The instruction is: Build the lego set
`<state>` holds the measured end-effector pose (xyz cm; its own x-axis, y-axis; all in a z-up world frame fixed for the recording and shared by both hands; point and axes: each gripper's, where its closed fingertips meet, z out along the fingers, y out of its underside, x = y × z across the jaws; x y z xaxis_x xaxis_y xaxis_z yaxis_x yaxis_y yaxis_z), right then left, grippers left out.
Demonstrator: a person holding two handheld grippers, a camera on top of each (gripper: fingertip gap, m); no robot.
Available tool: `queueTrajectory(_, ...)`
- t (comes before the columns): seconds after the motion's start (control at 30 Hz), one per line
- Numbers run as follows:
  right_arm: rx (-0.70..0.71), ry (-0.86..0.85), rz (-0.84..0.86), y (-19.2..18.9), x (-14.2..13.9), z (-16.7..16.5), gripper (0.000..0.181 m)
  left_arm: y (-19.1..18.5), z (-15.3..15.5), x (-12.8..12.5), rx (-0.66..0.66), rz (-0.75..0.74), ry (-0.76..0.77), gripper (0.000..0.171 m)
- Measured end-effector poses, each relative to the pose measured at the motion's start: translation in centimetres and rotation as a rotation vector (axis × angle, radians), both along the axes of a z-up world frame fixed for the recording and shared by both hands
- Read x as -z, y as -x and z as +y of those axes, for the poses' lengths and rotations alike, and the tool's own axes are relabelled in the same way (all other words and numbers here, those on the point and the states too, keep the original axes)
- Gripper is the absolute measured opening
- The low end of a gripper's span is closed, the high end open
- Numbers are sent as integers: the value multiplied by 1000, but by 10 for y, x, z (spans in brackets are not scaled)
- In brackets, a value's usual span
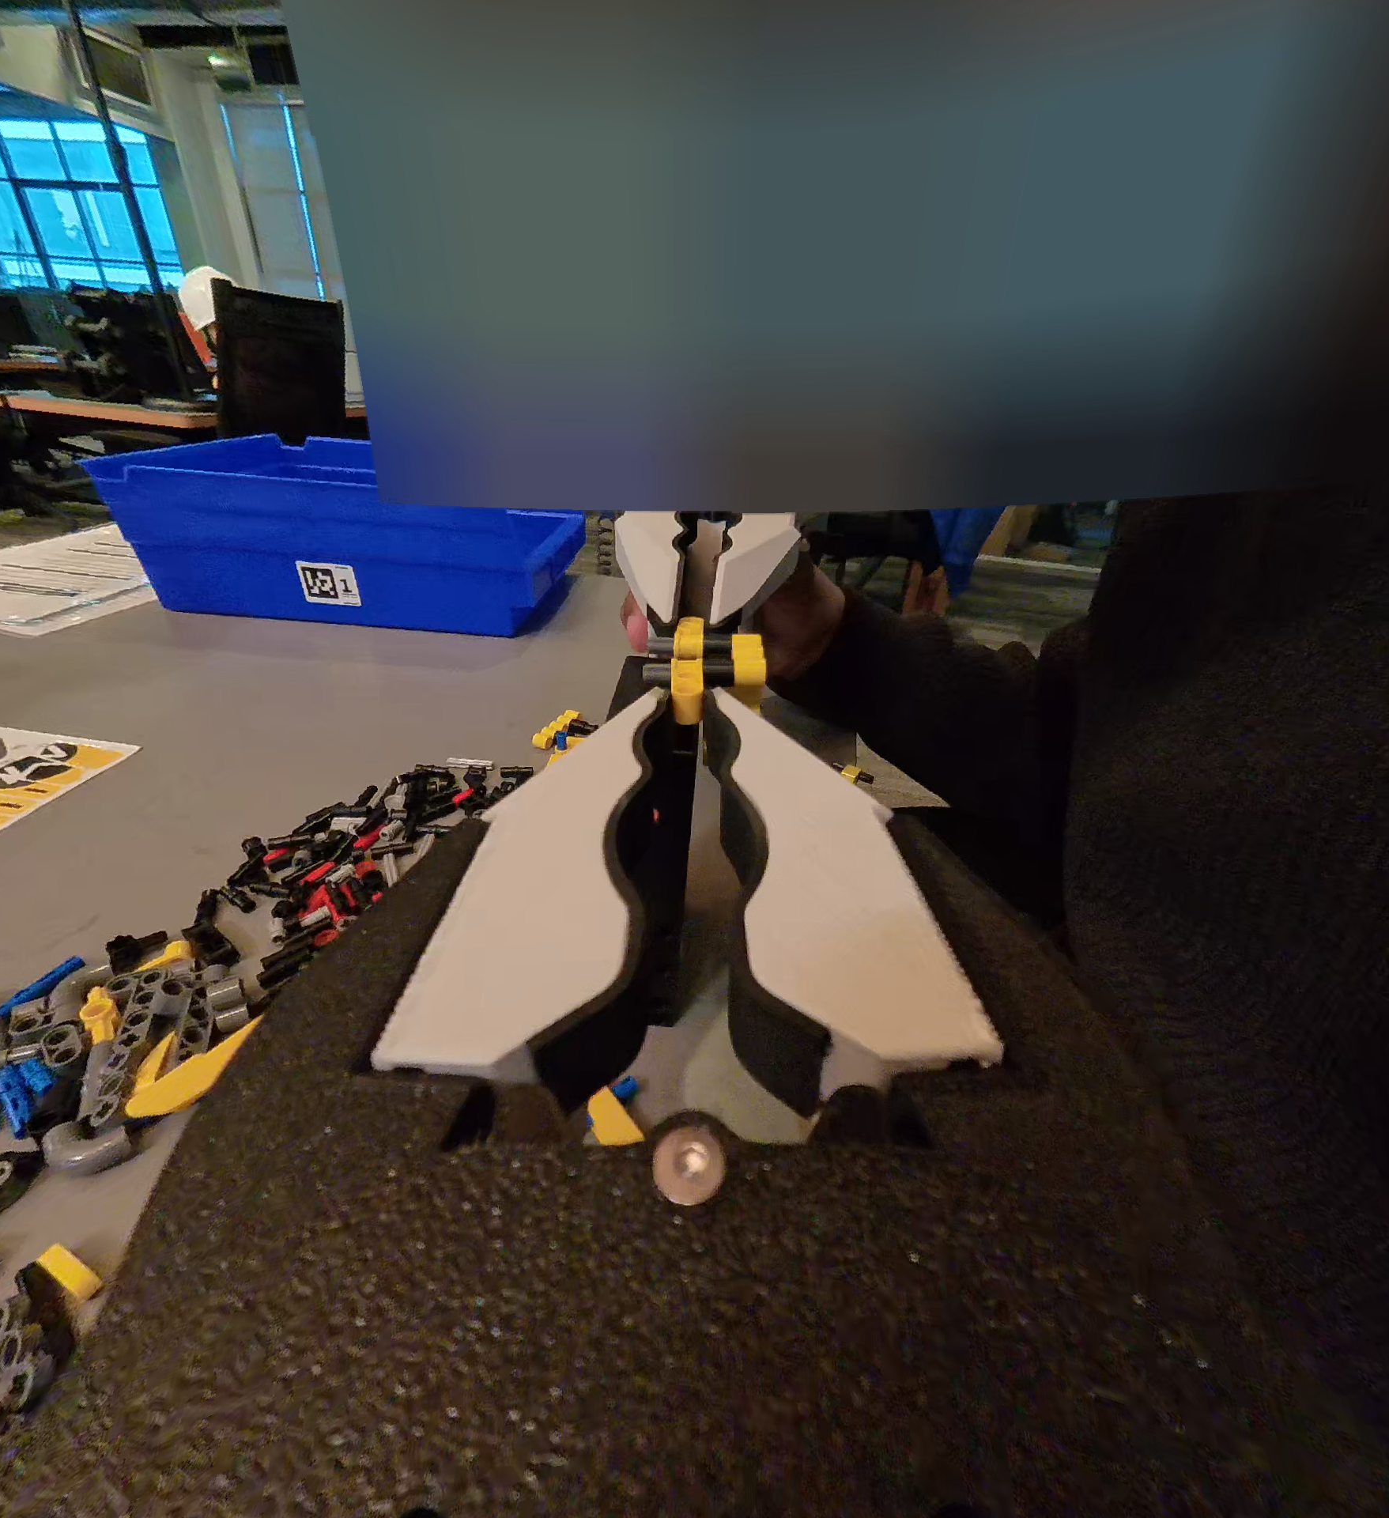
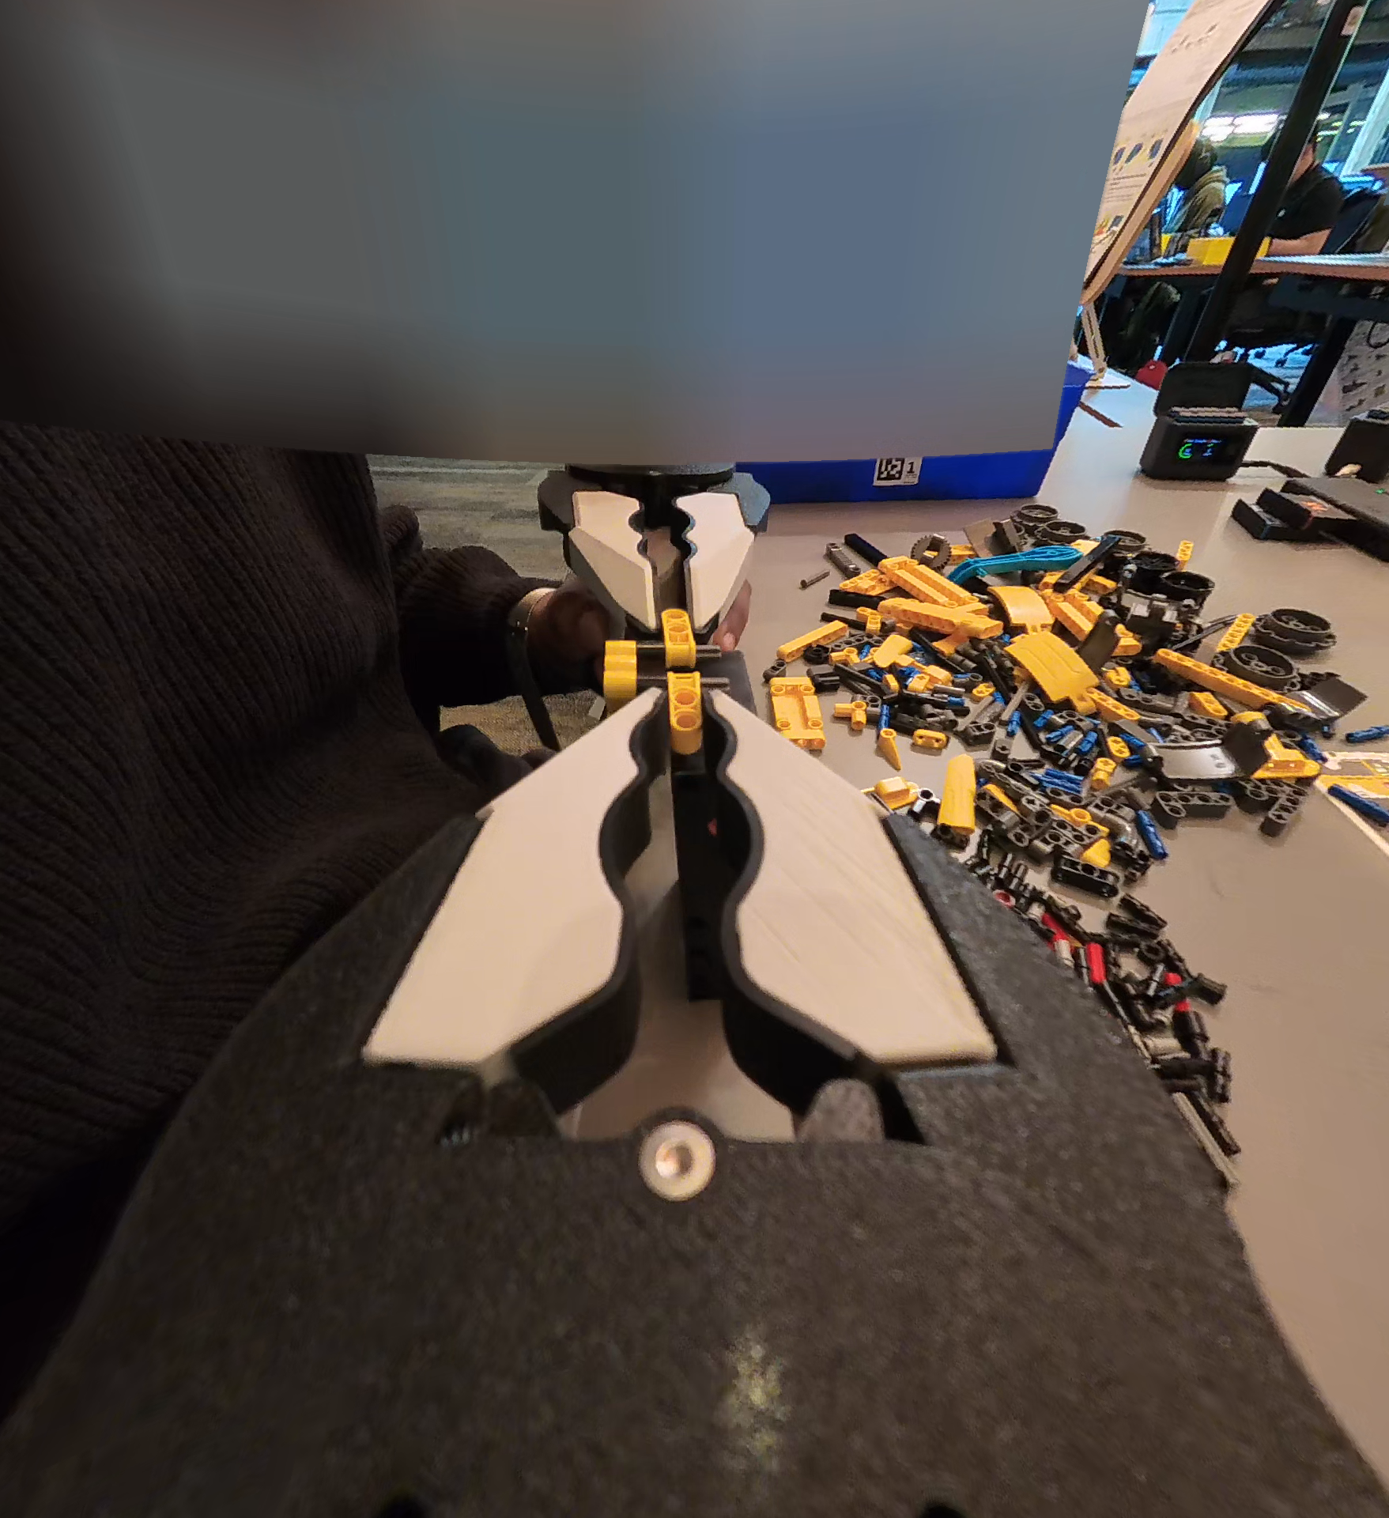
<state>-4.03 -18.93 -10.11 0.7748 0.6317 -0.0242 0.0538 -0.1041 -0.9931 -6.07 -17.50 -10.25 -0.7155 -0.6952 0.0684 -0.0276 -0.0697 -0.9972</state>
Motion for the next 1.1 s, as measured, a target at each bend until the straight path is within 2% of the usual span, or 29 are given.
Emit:
queueTrajectory(0.43, 3, 26, -40, 0, 0, 0, 8, -1, 1, 2, 24, 43, 15, 7)
queueTrajectory(0.63, 3, 33, -41, 0, 0, 0, 8, -2, 1, 0, 11, 46, 24, 17)
queueTrajectory(0.87, 3, 38, -44, 1, 0, 1, 8, -5, -2, -9, -15, 49, 26, 19)
queueTrajectory(1.03, 2, 37, -40, 1, 0, 2, 7, -9, -7, -7, -22, 78, -43, 17)
queueTrajectory(1.1, 0, 37, -41, 1, 0, 2, 7, -9, -8, -6, -17, 89, -61, 7)
